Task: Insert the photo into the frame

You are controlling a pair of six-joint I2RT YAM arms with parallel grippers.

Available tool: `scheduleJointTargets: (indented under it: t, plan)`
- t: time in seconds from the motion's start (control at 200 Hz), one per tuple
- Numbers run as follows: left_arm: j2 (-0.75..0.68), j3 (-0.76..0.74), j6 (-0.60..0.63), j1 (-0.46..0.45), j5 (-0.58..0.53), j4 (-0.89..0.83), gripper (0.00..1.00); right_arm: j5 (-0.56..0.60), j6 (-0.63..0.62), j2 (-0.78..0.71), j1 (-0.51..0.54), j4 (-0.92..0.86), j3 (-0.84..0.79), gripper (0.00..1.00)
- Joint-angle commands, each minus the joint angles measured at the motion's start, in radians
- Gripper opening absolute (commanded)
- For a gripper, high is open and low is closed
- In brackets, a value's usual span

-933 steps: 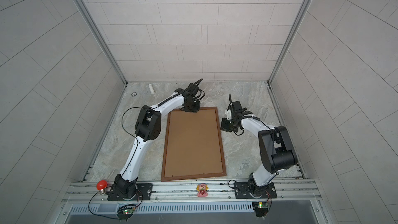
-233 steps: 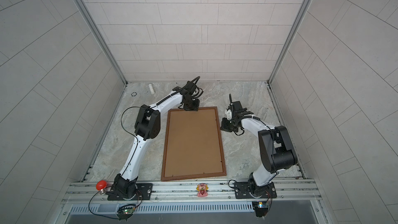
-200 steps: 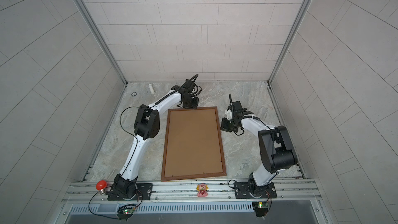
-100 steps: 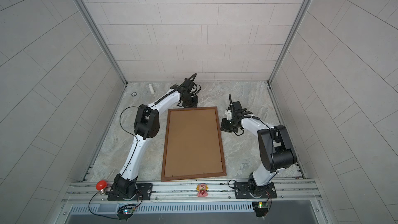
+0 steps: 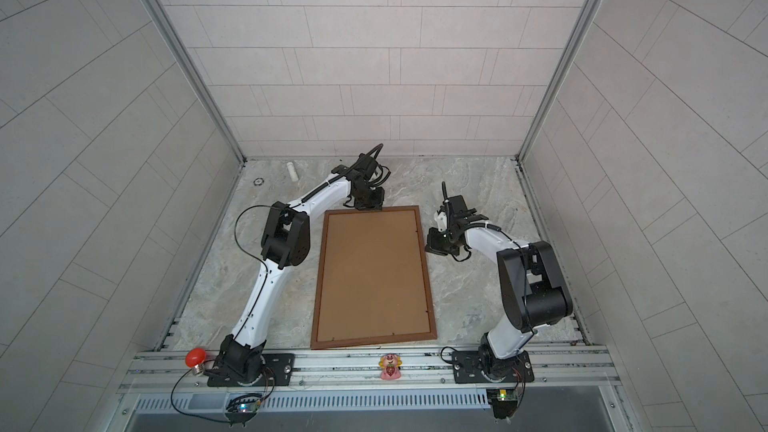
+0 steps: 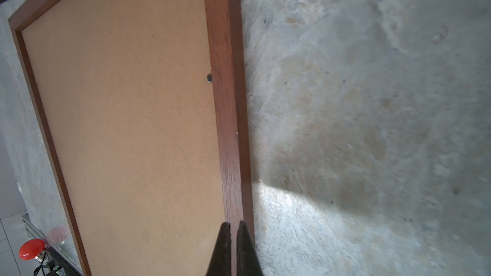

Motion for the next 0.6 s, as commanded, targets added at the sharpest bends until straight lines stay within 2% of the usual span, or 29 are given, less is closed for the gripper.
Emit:
scheduleJointTargets:
  t: [0.0,0.595]
  plan:
    - [0.028,0.027,0.011,-0.013,0.004,-0.035,0.0,0.004,-0.009,0.004,-0.005,-0.004,-0.006,0.0]
    - [0.003,-0.039,0.007,-0.012,-0.071,-0.058,0.0,-0.002,-0.009,0.004,-0.005,-0.002,-0.009,0.0]
